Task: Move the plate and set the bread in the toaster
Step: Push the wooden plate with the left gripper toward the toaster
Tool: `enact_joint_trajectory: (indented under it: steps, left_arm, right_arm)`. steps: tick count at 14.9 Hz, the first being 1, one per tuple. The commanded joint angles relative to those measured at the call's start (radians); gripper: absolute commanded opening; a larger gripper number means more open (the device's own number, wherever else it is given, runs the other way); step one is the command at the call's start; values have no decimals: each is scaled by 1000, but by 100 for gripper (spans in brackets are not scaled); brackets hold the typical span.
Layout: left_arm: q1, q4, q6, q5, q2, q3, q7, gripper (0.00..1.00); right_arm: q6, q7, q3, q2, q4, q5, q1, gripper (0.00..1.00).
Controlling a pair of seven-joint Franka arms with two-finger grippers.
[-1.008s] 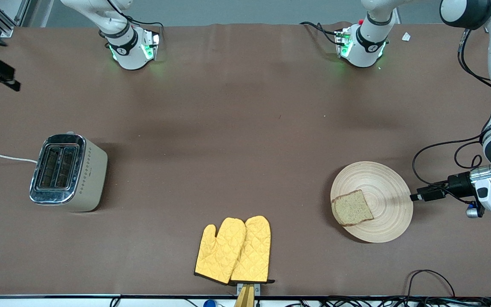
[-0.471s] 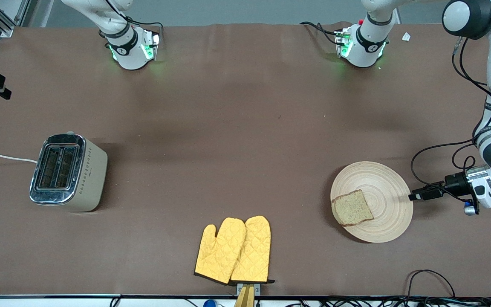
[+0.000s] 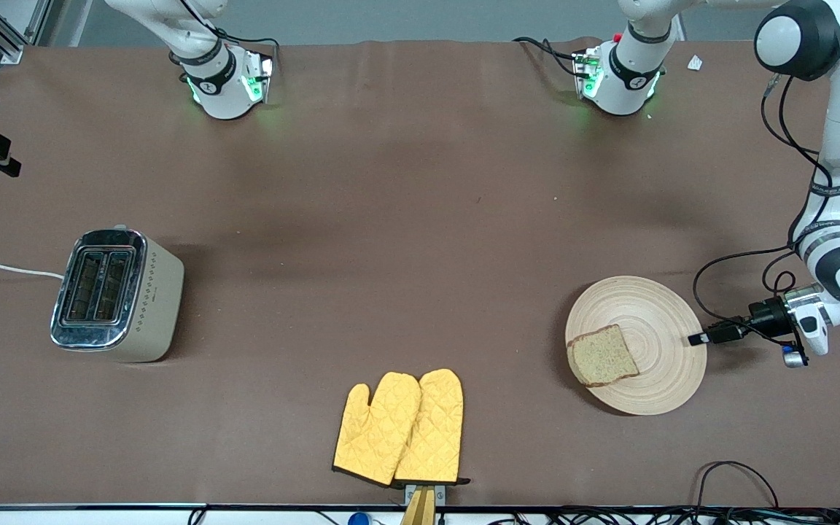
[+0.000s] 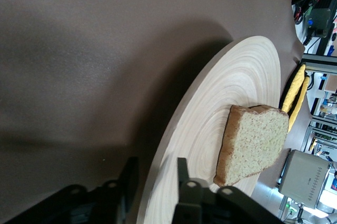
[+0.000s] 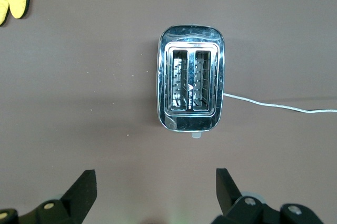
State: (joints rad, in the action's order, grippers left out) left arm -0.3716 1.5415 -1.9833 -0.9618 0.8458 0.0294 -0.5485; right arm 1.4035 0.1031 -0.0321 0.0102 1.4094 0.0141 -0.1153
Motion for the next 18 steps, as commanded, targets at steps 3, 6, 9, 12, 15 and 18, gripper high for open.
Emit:
enact_joint_trajectory:
  steps: [3, 6, 9, 12, 15, 18]
  left_arm:
    - [-3, -18, 4, -17, 9, 3, -16, 17]
    - [-3, -20, 9, -17, 10, 4, -27, 17]
    - [3, -23, 14, -12, 12, 6, -54, 5]
    - [11, -40, 18, -9, 9, 20, -93, 2]
    - [10, -64, 79, 6, 3, 34, -110, 2]
    - [8, -75, 145, 6, -13, 66, -150, 2]
  right_arm:
    - [9, 1, -8, -9, 11, 7, -3, 100]
    - [14, 0, -8, -9, 8, 4, 3, 100]
    - [20, -2, -9, -9, 17, 3, 9, 100]
    - [26, -3, -14, 5, 13, -13, 20, 100]
    - [31, -5, -12, 16, 5, -13, 84, 100]
    - [115, -6, -14, 68, 61, -72, 112, 100]
